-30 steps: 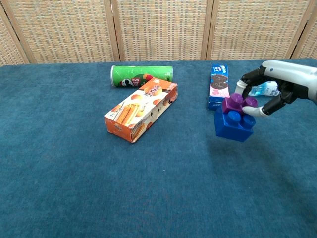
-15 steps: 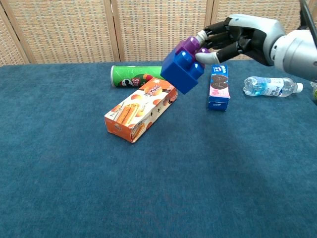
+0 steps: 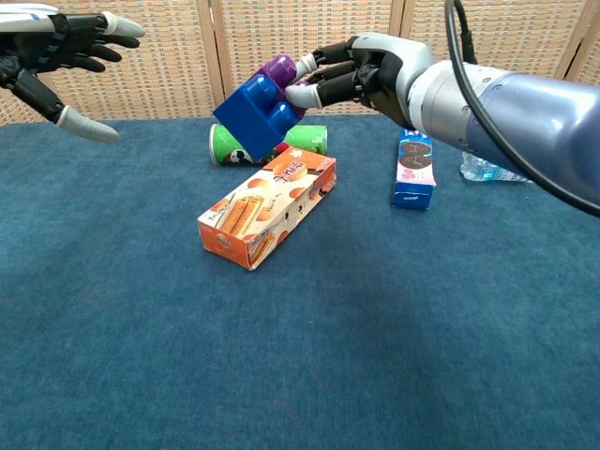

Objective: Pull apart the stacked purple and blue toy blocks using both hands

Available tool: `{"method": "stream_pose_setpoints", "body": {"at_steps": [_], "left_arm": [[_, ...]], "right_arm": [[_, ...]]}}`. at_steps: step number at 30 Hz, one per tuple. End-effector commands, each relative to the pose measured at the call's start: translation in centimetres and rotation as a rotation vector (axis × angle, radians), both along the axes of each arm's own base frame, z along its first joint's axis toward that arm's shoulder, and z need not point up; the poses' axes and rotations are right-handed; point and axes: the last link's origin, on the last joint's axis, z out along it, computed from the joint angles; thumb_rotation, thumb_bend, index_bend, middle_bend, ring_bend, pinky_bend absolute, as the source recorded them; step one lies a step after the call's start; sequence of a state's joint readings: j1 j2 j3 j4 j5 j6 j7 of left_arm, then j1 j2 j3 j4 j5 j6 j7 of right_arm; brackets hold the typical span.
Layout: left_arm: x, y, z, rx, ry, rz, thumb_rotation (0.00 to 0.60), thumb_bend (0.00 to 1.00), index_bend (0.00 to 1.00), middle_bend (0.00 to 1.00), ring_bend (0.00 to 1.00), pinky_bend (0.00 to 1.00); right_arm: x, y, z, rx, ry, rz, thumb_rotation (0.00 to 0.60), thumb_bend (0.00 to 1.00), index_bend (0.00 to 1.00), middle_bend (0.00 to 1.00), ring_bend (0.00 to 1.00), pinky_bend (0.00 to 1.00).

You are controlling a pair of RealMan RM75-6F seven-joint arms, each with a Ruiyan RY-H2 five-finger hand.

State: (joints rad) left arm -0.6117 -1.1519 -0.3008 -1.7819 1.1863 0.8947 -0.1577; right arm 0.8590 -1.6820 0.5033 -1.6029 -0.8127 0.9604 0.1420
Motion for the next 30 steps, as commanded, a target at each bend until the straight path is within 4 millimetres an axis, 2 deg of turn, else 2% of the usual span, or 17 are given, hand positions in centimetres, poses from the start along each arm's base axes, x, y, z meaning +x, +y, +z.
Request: {"method": "stream_pose_setpoints", "body": {"at_steps": [1,7,16,25,30], "left_arm": [[1.7,0.9,-0.9,-0.036,-0.004,-0.001,0.600,0.00,0.00,0.00,0.00,0.00],[3.7,1.4,-1.6,-0.097,-0.038,0.011,0.600,0.00,0.00,0.00,0.00,0.00],[5.2,1.6,-2.6,-0.175,-0.017,0.042,0.600,0.00,0.03,0.04,0.00,0.00],[6.3,1.9,-3.9,-0.199,-0.044,0.061,0.600,0.00,0.18,0.21,0.00,0.00],[7.0,2.1,-4.5,-0.168,-0.056,0.070,0.600,0.00,0.37,0.38,0.10,0.00]], "right_arm": [[0.3,0.0,-0.4,0.003,0.002,0.000,0.600,0.45,0.63,0.65,0.18,0.00],[0.8,0.5,-1.0,0.014,0.002,0.009,0.600,0.45,0.63,0.65,0.18,0.00],[1.2,0.8,-1.2,0.026,-0.010,0.006,0.600,0.45,0.63,0.66,0.18,0.00],[1.2,0.9,-1.4,0.044,-0.030,-0.007,0.600,0.45,0.63,0.66,0.18,0.00],[1.2,1.0,-1.5,0.056,-0.038,-0.007,0.600,0.45,0.63,0.66,0.18,0.00]]}}
